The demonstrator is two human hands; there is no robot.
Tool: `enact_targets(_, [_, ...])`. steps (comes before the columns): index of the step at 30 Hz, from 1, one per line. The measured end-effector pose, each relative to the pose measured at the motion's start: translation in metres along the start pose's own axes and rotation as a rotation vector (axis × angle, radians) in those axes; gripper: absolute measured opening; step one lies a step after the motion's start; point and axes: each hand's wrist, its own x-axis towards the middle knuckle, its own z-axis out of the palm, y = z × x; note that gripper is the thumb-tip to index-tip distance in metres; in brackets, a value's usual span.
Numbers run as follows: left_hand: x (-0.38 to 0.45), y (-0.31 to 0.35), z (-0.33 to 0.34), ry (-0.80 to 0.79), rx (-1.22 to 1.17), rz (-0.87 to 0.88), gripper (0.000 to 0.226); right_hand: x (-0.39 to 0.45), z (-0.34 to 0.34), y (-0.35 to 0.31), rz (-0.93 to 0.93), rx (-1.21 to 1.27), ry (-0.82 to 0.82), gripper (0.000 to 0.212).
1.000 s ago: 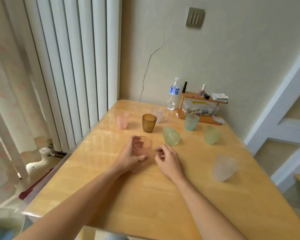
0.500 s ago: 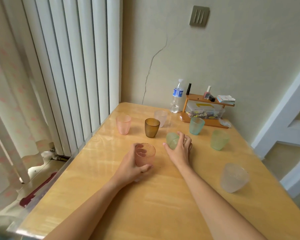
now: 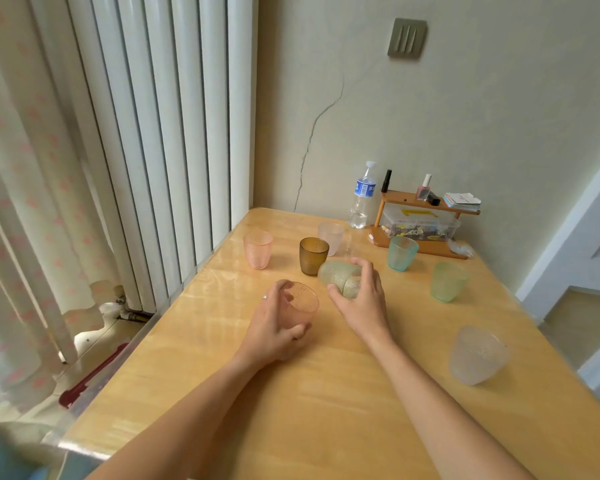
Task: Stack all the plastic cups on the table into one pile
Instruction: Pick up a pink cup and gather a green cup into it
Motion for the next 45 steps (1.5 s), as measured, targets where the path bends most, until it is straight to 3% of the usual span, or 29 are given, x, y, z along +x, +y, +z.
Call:
enact_targets(8, [-0.002, -0.002, -0.001, 0.040, 0.116, 0.113, 0.086, -0.015, -0.031, -0.034, -0.138, 0.026, -0.270, 0.056])
enact_targets(15, [-0.004, -0.001, 0.002, -0.090, 0.069, 0.176, 0.086, -0.019, -0.019, -0.035, -0.111, -0.033, -0.433, 0.076])
enact_targets(20, [-0.009, 0.009, 0.000, -0.110, 0.029, 0.170, 0.092, -0.019, -0.003, -0.046, -0.149, -0.086, -0.442, 0.076])
enact_targets(24, [-0.010, 0.013, 0.001, -0.135, -0.005, 0.128, 0.066, -0.021, 0.004, -0.052, -0.173, -0.111, -0.380, 0.066])
enact_targets(27, [-0.010, 0.012, 0.002, -0.152, -0.012, 0.128, 0.060, -0.026, 0.008, -0.048, -0.208, -0.090, -0.314, 0.061])
enact_targets(31, [-0.011, 0.014, 0.003, -0.138, -0.033, 0.148, 0.052, -0.030, 0.008, -0.044, -0.201, -0.045, -0.276, 0.063])
enact_targets(39, [-0.012, 0.015, 0.004, -0.113, -0.017, 0.096, 0.060, -0.030, -0.001, -0.047, -0.153, -0.069, -0.360, 0.067])
enact_targets(45, [-0.010, 0.019, 0.007, -0.094, -0.037, 0.055, 0.056, -0.028, -0.022, -0.053, -0.119, -0.048, -0.413, 0.088])
